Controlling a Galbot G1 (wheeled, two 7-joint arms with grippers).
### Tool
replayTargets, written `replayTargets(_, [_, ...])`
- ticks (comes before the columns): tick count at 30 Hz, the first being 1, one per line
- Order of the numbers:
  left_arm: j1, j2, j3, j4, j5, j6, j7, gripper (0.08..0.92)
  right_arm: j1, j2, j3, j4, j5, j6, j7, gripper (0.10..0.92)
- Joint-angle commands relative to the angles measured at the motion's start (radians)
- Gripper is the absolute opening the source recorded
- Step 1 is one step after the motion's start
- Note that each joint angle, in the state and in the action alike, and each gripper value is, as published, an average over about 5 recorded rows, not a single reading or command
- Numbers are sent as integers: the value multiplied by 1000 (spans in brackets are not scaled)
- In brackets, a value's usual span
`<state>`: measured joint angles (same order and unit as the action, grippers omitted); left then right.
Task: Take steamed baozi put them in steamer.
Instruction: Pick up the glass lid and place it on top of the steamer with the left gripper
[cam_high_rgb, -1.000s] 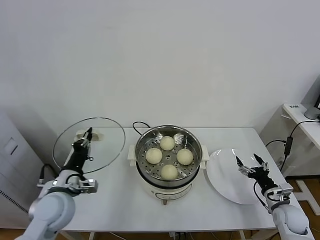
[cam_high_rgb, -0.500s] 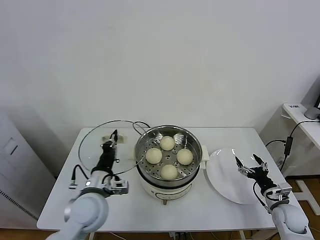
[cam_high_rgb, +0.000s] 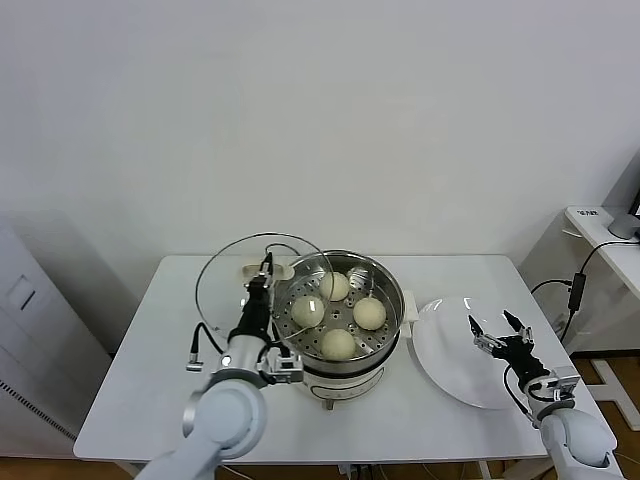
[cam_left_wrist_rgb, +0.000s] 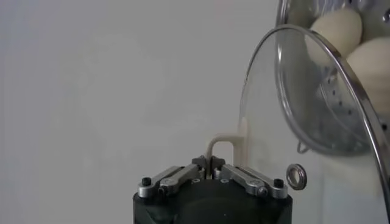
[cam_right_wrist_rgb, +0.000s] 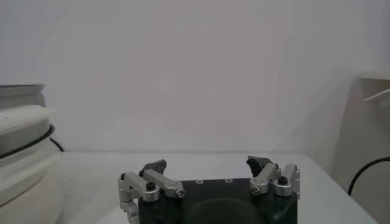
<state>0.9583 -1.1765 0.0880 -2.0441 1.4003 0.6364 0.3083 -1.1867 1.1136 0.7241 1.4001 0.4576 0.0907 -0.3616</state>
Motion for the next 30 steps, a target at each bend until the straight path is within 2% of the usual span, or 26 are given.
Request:
replayTargets(1, [-40, -73, 107, 37, 69, 30, 9, 110, 1, 1, -1, -4, -2, 0, -1, 823])
replayTargets(30, [-89, -198, 190, 191, 109, 28, -8, 110, -5, 17, -3, -16, -11, 6, -6, 823])
